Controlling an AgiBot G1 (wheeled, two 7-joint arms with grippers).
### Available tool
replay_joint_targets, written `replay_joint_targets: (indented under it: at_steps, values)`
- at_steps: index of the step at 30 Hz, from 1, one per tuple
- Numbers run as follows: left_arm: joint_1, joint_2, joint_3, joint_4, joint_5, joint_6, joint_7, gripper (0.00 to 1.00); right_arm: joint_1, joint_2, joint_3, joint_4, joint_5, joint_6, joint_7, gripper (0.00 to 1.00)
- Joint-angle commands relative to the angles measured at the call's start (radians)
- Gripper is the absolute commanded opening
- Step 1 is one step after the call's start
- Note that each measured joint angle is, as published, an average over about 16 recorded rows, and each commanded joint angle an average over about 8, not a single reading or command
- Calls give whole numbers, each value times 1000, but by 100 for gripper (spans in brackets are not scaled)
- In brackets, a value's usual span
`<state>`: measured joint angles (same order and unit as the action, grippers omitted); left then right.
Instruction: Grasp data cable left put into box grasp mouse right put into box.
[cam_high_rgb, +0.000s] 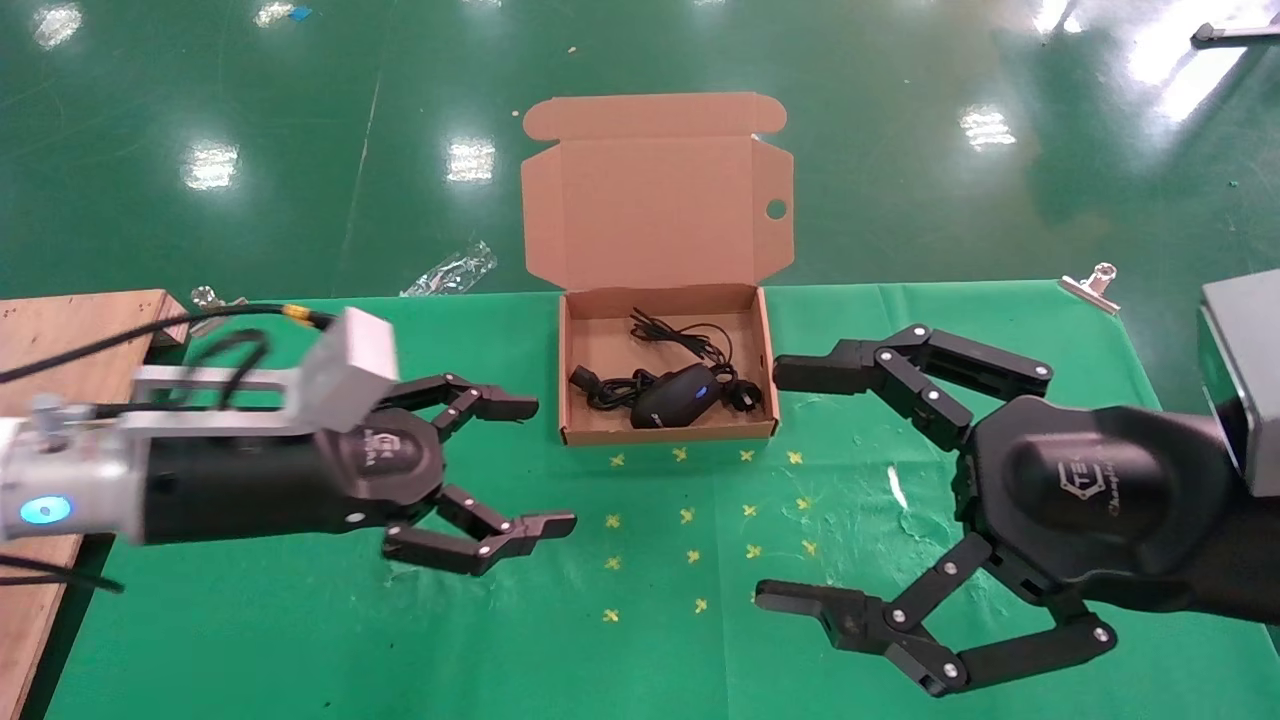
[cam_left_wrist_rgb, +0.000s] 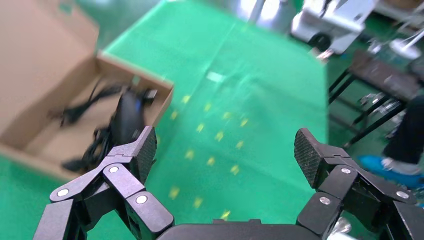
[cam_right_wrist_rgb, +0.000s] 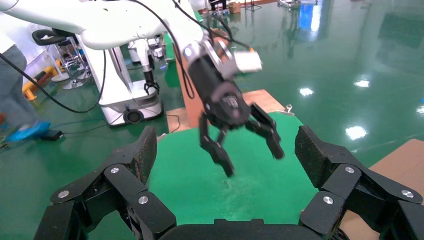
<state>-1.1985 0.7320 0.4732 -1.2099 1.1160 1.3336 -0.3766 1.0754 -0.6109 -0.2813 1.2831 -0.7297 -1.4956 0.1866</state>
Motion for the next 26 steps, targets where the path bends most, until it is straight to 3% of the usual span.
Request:
replay_joint_targets:
  at_steps: [1, 14, 26]
  values:
    - [20, -19, -31, -12, -62, 26, 30, 100, 0, 0, 0, 0, 0, 0, 0, 100]
    - [132, -129, -207, -79, -412, 172, 196, 100, 0, 1, -1, 0, 2, 0, -1, 100]
    - [137, -133, -214, -82, -427, 178, 199, 100, -1, 1, -1, 0, 2, 0, -1, 100]
